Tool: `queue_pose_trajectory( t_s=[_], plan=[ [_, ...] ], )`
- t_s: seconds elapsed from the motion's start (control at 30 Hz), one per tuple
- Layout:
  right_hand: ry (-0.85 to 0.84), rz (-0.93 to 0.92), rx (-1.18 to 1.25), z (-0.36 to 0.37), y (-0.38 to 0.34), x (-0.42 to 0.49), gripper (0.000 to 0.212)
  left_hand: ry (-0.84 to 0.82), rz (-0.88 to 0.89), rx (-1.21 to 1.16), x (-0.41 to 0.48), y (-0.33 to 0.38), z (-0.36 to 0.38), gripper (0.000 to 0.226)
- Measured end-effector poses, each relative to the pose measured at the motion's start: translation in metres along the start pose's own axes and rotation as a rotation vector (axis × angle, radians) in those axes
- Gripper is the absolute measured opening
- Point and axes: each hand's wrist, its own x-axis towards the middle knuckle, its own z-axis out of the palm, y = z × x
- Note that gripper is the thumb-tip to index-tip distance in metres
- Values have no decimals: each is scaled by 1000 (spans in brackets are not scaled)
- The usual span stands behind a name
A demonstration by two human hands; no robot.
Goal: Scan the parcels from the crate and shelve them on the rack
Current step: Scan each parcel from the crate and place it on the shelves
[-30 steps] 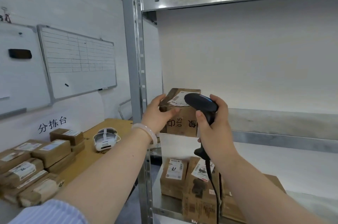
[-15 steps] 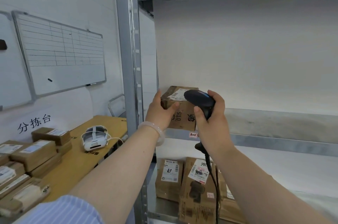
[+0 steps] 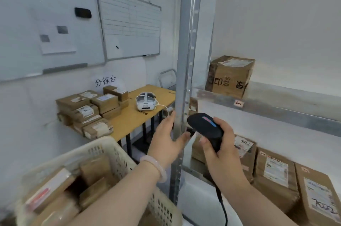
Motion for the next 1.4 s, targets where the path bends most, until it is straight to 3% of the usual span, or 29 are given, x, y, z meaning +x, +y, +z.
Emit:
queue_pose_trajectory(
  t_s=[0.2, 0.37, 0.5, 0.8, 1.4],
  plan=[
    [-322, 75, 54, 65, 16, -52, 64, 115, -361, 88, -93, -65, -34, 82],
    [-543, 83, 47, 107, 20, -96, 65, 203, -480, 165, -158, -92, -59, 78],
    [-635, 105, 59, 129, 25, -116, 54, 253, -632, 208, -195, -107, -72, 77],
    [-709, 169, 97, 185, 28, -129, 53, 332, -818, 132, -233, -152, -96, 73],
    [-659, 221, 40, 419, 16, -34, 48, 382, -1025, 196, -130, -316, -239, 73]
  ],
)
